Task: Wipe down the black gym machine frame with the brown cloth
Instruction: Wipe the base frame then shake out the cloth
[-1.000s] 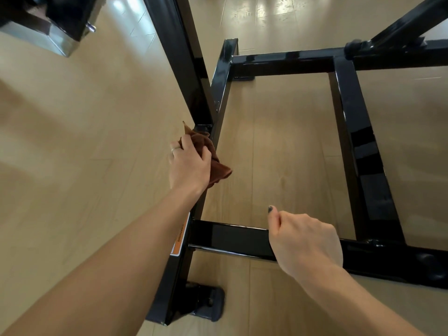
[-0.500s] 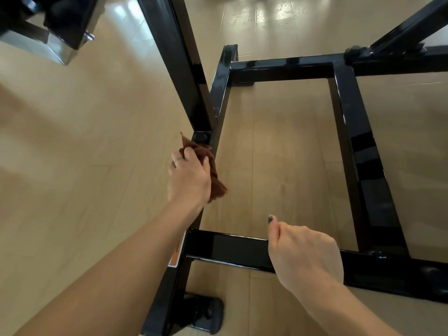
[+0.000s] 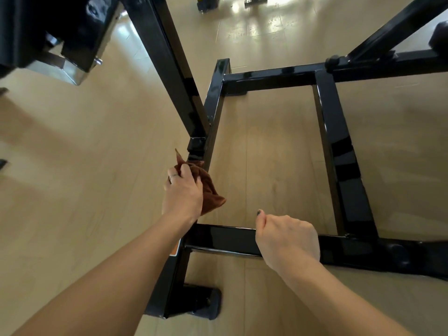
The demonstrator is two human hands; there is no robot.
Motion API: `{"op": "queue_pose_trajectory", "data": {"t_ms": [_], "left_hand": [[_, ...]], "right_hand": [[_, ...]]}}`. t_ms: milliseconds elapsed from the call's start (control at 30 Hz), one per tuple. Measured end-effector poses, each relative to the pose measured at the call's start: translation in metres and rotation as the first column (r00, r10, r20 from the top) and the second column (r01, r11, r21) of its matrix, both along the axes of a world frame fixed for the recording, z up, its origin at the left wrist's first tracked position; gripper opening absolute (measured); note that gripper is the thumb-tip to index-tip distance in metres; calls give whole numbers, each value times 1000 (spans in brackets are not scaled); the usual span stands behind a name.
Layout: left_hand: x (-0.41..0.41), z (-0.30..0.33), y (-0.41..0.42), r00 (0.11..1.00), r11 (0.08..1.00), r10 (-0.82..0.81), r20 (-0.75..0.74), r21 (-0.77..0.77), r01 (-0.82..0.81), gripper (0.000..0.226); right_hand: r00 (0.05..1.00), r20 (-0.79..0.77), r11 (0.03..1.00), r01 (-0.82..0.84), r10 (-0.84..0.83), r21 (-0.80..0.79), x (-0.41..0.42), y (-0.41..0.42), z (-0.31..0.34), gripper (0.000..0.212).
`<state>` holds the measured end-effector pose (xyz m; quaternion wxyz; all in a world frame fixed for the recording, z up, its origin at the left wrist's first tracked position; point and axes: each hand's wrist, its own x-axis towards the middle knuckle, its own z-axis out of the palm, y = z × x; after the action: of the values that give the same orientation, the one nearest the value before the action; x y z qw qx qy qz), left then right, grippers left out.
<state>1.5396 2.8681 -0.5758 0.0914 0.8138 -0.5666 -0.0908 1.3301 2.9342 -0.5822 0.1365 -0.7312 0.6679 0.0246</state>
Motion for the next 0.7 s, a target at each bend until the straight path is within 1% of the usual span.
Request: {"op": "queue_pose_trajectory", "data": {"t_ms": [67,100,133,167,233,267,300,333,367,400,467,500,600,700], "left_hand": [[7,7,26,999,999,-31,-27,24,32,37],[12,9,38,999,997,-52,-15,54,52,34],[18,11,49,997,993,-72,18,95,70,32],[24,12,57,994,986,-93,64,144,83,30],[29,20,68,975,963,-149,163,248,106,28],[27,27,70,962,947,-178,205,300,111,27],[23,35,70,951,933,-203,231,341,117,27],[15,44,67,948,921,-221,227,367,127,28],[4,53,64,956,916,-229,185,374,147,29],[-11,62,58,970,916,-224,96,361,176,29],[-53,77,47,965,928,-228,-127,271,254,29],[-78,83,40,948,931,-248,-198,223,290,31],[-156,101,21,901,925,-261,-346,178,336,38],[-219,109,4,875,942,-239,-422,118,315,41]], "right_hand": [[1000,2,999,-29,29,24,-4,0,3,63],[999,14,998,-50,49,27,-7,0,3,56],[996,56,997,-66,64,31,-10,1,3,47],[991,114,995,-84,77,59,-11,2,7,45],[974,206,983,-122,91,139,-17,2,17,55],[965,247,979,-129,87,161,-22,2,22,55],[956,283,979,-131,83,158,-28,2,28,50],[943,324,986,-120,78,114,-34,3,34,43],[932,353,994,-99,78,42,-42,3,37,37],[929,364,998,-60,68,-34,-51,2,40,37],[911,412,989,74,-14,-129,-71,-6,48,45],[885,460,975,157,-70,-154,-81,-12,53,48],[782,594,903,377,-189,-208,-113,-27,74,48],[674,697,850,494,-244,-180,-143,-34,91,44]]}}
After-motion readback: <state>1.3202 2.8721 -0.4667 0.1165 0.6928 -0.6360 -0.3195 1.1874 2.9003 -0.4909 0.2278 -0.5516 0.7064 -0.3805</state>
